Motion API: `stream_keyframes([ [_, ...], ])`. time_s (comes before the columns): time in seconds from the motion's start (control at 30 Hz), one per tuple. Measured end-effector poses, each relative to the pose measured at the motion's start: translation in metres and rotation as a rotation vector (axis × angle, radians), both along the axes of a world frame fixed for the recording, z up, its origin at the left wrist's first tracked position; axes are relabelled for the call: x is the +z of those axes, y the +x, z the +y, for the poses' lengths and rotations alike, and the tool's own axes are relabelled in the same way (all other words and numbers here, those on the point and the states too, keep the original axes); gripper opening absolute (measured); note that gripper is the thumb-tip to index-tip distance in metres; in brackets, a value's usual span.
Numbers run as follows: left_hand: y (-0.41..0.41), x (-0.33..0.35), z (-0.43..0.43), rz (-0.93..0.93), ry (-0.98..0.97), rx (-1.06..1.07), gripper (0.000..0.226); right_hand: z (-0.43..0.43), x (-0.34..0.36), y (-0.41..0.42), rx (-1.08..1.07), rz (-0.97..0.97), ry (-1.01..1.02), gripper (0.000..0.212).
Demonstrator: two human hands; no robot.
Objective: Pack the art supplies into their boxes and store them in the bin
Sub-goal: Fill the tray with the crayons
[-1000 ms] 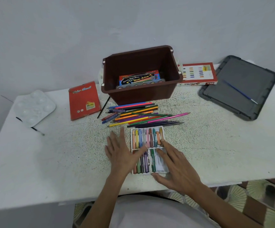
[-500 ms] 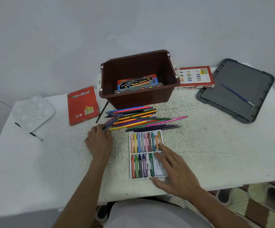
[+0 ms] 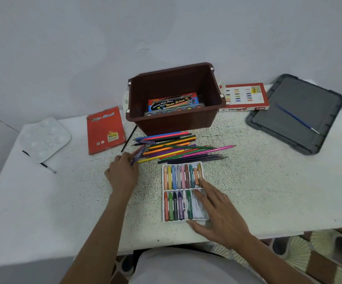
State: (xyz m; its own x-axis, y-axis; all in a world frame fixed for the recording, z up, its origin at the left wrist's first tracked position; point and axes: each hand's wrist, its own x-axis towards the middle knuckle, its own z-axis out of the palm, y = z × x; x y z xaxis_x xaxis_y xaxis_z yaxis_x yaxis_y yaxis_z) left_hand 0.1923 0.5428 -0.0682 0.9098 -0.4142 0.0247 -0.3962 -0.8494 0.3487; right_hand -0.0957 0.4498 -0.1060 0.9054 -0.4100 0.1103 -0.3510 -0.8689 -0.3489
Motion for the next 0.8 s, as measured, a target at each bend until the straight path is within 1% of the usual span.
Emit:
stream_keyframes([
  [0.1,-0.002,0.003,0.001,-0.031,-0.055,-0.021,0.018,0.0,0.001,0.0,-0.002,0.007,0.004,0.079],
  [0.23,-0.013,0.01,0.003,-0.169,-0.224,-0.05,0.016,0.001,0.003,0.0,-0.005,0.012,0.01,0.081],
  [0.3,-0.022,0.018,0.002,-0.209,-0.344,-0.075,0.015,0.0,0.002,0.0,-0.013,0.0,-0.005,0.083],
  [0.33,-0.026,0.023,0.001,-0.177,-0.436,-0.087,0.016,0.0,0.002,0.0,-0.021,-0.007,-0.012,0.086],
  [0.4,-0.037,0.034,0.0,0.003,-0.624,-0.087,0.022,-0.001,0.002,0.0,-0.039,-0.019,-0.004,0.095],
  [0.43,-0.043,0.039,0.0,0.106,-0.686,-0.089,0.026,-0.001,0.002,0.0,-0.045,-0.02,0.004,0.099],
  [0.5,-0.058,0.046,0.001,0.278,-0.741,-0.136,0.027,-0.002,0.002,0.0,-0.055,-0.009,0.018,0.105],
  [0.57,-0.073,0.048,0.003,0.427,-0.734,-0.238,0.024,-0.002,0.001,0.0,-0.066,-0.003,0.036,0.106],
  [0.63,-0.09,0.048,0.006,0.557,-0.678,-0.337,0.022,-0.002,0.0,0.001,-0.073,-0.004,0.058,0.108],
  [0.73,-0.112,0.04,0.008,0.633,-0.554,-0.451,0.022,-0.003,-0.001,0.0,-0.075,-0.004,0.075,0.108],
  [0.8,-0.122,0.034,0.008,0.663,-0.459,-0.479,0.022,-0.003,-0.001,0.0,-0.071,0.003,0.079,0.107],
])
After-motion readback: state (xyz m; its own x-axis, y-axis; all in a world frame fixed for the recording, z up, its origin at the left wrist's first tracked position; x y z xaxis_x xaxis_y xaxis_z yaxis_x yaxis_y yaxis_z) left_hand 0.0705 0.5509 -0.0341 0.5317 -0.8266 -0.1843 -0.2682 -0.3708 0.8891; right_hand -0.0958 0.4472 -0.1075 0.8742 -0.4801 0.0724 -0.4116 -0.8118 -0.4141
